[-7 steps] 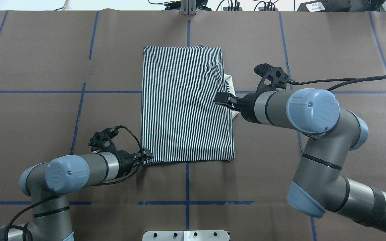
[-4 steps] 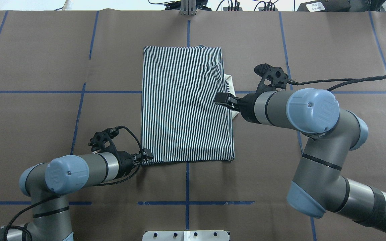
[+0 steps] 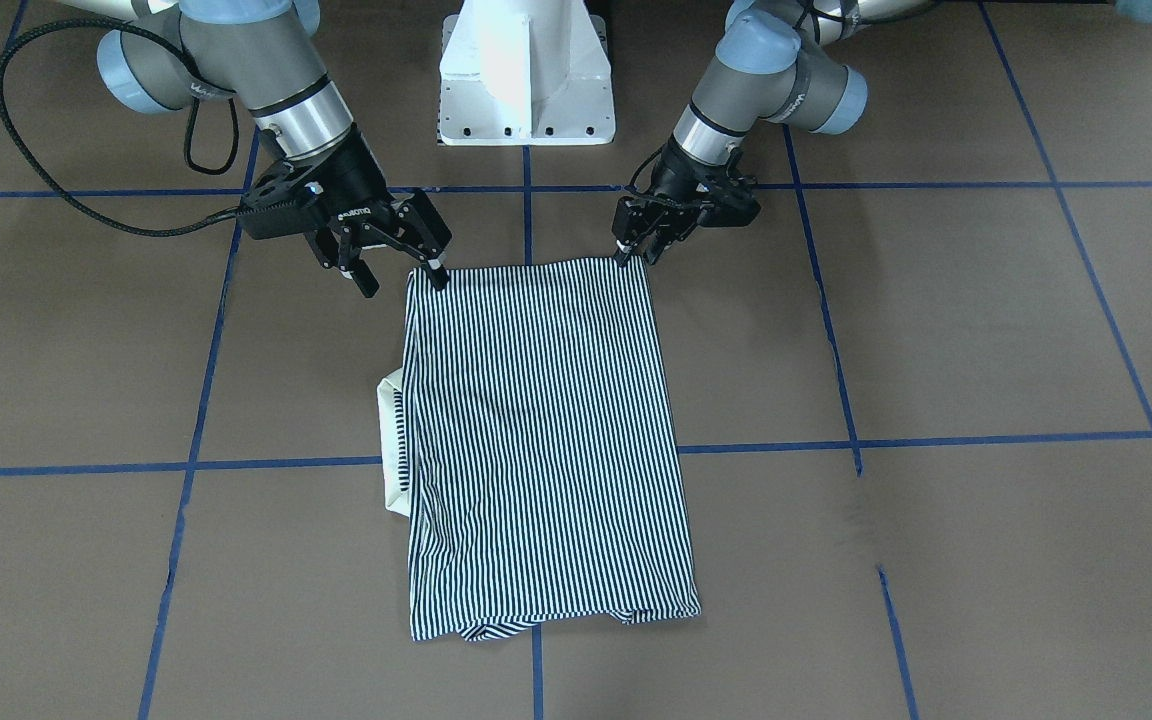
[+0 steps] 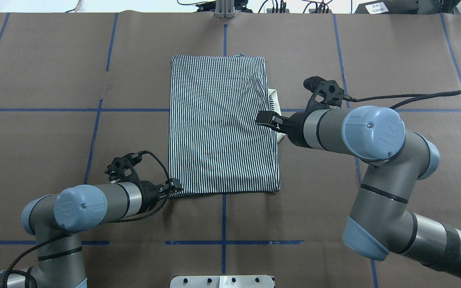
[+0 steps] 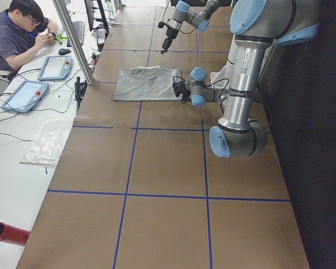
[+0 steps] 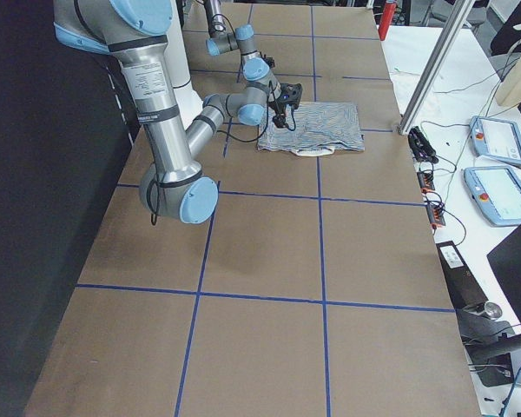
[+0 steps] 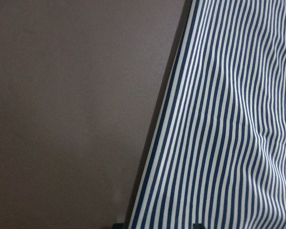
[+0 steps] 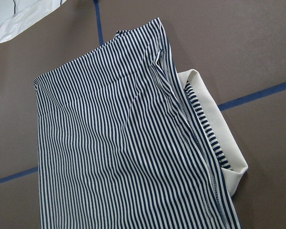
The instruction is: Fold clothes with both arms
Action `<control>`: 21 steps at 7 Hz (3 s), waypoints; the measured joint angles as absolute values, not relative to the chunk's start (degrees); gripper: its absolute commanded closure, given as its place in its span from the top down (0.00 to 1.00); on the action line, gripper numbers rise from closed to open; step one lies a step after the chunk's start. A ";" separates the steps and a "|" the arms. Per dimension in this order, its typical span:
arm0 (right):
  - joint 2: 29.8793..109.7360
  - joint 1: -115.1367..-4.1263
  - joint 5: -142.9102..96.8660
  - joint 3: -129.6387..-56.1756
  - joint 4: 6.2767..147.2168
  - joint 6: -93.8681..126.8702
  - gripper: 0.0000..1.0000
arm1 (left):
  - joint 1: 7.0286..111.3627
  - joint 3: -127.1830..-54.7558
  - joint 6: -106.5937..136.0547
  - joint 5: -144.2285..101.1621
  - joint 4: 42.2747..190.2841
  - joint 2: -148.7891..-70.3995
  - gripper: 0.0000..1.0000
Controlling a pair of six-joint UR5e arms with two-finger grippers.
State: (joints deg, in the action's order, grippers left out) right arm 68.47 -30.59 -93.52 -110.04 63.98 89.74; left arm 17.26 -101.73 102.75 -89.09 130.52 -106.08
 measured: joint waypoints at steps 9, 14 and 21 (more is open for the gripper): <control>68.56 -30.00 -93.56 -110.03 64.23 89.95 0.96 | 17.28 -101.27 102.90 -88.77 130.37 -106.81 0.00; 67.40 -17.54 -82.73 -109.75 75.12 108.00 0.71 | 17.31 -102.41 102.92 -88.77 130.39 -106.96 0.00; 57.13 -16.79 -81.53 -100.41 87.92 112.86 0.71 | 17.31 -103.01 103.08 -88.68 130.43 -106.96 0.00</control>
